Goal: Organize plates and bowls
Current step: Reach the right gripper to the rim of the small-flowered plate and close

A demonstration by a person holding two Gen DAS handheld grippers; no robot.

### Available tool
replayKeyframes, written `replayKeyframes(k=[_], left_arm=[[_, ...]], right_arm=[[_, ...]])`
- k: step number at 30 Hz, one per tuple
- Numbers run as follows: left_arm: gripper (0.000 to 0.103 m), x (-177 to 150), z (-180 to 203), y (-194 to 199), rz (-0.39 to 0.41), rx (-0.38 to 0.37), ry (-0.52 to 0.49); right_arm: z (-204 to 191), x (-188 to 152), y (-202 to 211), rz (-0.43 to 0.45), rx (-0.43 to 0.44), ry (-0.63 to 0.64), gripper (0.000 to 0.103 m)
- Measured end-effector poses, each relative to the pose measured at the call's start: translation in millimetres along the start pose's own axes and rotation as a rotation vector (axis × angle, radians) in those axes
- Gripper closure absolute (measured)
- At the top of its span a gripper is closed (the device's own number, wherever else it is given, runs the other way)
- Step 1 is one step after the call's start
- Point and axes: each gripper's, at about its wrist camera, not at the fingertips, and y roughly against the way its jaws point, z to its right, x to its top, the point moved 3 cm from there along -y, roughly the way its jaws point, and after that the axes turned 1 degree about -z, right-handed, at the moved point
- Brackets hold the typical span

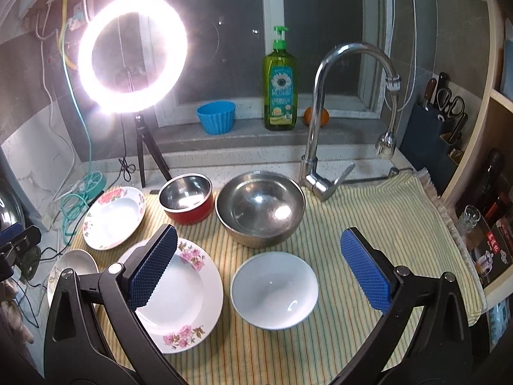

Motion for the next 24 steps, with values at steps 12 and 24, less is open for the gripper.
replayKeyframes(k=[12,24], left_arm=[[0.025,-17.2,-17.2,-47.4,-0.104,-0.071,0.006],[0.048,-27.3,-19.3,-99.3,-0.273,-0.19,0.06]], right_arm=[[18.2,-52.4,-13.1,-0.136,0.065,-0.033,0.009],[1.9,-107.2,-57.8,-0.376,0.266,-0.137,0.056]])
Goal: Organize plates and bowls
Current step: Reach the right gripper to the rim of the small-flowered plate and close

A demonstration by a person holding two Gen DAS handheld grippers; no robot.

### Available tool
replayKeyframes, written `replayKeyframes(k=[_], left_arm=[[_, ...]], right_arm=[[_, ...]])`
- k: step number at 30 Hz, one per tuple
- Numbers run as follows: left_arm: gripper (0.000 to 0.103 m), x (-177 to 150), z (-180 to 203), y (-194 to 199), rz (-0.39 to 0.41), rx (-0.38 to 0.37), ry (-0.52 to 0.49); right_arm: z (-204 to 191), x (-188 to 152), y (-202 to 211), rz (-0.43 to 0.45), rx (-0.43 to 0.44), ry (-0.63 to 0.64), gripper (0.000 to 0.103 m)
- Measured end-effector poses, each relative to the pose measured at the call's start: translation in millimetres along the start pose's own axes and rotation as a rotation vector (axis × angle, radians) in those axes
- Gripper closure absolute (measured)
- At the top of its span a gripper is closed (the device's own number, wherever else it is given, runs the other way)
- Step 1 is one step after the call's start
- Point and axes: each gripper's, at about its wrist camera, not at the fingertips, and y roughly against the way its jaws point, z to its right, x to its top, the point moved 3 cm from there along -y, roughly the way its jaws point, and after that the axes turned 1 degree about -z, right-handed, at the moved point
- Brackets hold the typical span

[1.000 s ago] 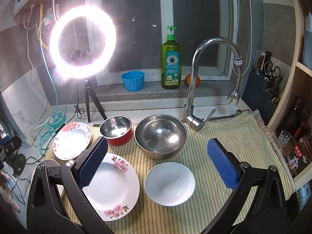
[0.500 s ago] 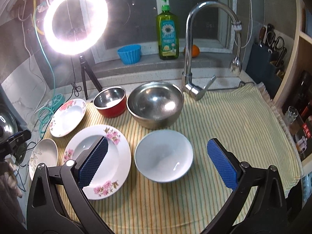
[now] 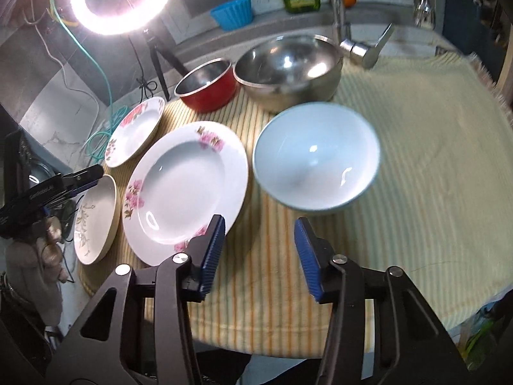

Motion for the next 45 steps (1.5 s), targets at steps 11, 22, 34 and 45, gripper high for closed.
replayKeyframes(k=[11,22,34,45], left_arm=[[0.079,14.0,-2.5,-33.0,-0.107,-0.005,-0.022],[0.079,22.1,-6.6,-47.3,-0.155,-0.019,-0.03],[0.079,27.0,-11.5,-60.7,-0.194,-0.046,-0.014],[0.079,17.0,-12.5,-68.6,-0.233,-0.079,0.0]], right_arm=[[-0.4,5.6,-32.8,-0.057,0.089,-0.107,0.056],[-1.9,9.4,-49.5,-0.089,0.098,-0.113,0.056],[-1.1,15.6,-62.0,-0.121,0.12,-0.132,0.06],[-6.0,17.9,-68.8,-0.144,0.137,-0.113,0.082]])
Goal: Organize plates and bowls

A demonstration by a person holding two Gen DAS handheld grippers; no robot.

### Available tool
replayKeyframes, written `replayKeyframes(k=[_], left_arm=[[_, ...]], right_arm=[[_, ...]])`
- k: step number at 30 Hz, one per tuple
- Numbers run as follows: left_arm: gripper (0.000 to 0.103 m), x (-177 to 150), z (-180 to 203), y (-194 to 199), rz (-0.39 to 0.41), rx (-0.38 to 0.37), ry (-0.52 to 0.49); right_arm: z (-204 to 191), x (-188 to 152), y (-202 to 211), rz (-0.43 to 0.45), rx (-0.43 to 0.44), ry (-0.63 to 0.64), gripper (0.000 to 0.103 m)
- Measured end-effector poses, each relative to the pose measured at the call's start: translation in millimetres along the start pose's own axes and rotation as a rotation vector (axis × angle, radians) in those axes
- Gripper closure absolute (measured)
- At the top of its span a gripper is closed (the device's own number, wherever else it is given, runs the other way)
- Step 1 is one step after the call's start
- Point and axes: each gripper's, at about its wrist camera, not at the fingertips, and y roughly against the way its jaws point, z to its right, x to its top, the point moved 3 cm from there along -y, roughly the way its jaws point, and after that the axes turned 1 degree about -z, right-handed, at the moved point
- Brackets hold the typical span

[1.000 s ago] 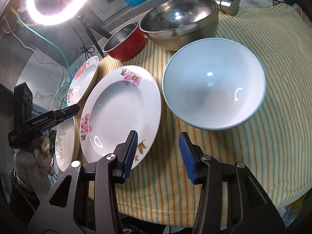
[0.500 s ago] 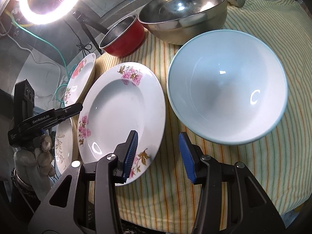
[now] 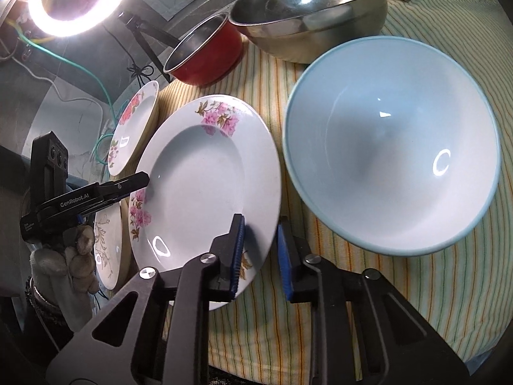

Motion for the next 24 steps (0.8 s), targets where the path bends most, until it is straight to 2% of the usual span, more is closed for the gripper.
replayKeyframes(k=[10,24], left_arm=[[0.079,-11.6,7.2,2.2,0.0,0.021,-0.002],[0.079,-57.3,17.9,14.0,0.027,0.047,0.051]], right_arm=[[-2.8,0.9,-2.2,-0.02,-0.031,0.04,0.081],[4.3,-19.1,6.0,-0.068,-0.026,0.102,0.079]])
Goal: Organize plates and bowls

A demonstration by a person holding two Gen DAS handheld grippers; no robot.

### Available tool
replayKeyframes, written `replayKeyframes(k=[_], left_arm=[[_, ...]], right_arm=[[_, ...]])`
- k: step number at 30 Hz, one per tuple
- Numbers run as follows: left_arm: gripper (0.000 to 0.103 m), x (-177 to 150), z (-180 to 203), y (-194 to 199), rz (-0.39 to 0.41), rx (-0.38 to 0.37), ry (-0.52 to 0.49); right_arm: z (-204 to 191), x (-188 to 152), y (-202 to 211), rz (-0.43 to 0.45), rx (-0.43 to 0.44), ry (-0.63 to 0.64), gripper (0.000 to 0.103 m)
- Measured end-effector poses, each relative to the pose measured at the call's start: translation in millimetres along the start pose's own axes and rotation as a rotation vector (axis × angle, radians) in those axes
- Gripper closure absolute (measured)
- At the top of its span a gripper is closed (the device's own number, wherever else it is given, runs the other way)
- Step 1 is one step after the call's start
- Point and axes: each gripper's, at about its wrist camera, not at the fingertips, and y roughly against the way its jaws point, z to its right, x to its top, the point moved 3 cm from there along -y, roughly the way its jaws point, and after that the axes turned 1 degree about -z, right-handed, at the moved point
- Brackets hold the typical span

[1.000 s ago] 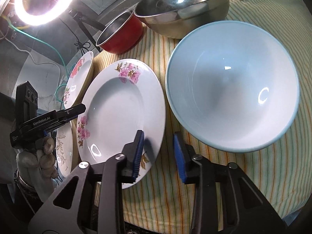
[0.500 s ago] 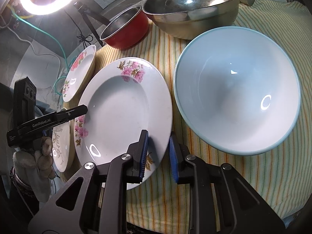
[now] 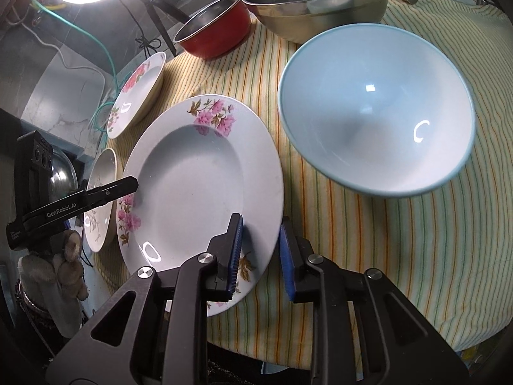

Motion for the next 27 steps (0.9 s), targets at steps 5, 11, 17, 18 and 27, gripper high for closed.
replayKeyframes(k=[5,11,17,18,27], left_arm=[[0.079,-14.8,1.9,2.3,0.006,0.003,0.019],[0.079,-31.7,2.1,4.9,0.012,0.008,0.039],[0.079,-39.2,3.2,5.7,0.014,0.013,0.044],[0.079,-39.4,3.0,5.8,0.014,0.013,0.045],[0.079,-39.1,4.5,5.4,0.009,0.018,0.029]], right_arm=[[1.4,-4.1,3.2,-0.006,-0.004,0.017,0.079],[1.3,-5.5,4.7,-0.009,-0.007,0.033,0.079],[-0.7,-5.1,4.5,-0.006,-0.014,0.044,0.079],[-1.1,-5.3,4.5,-0.005,-0.016,0.047,0.079],[-3.2,-5.9,4.3,-0.003,-0.033,0.063,0.079]])
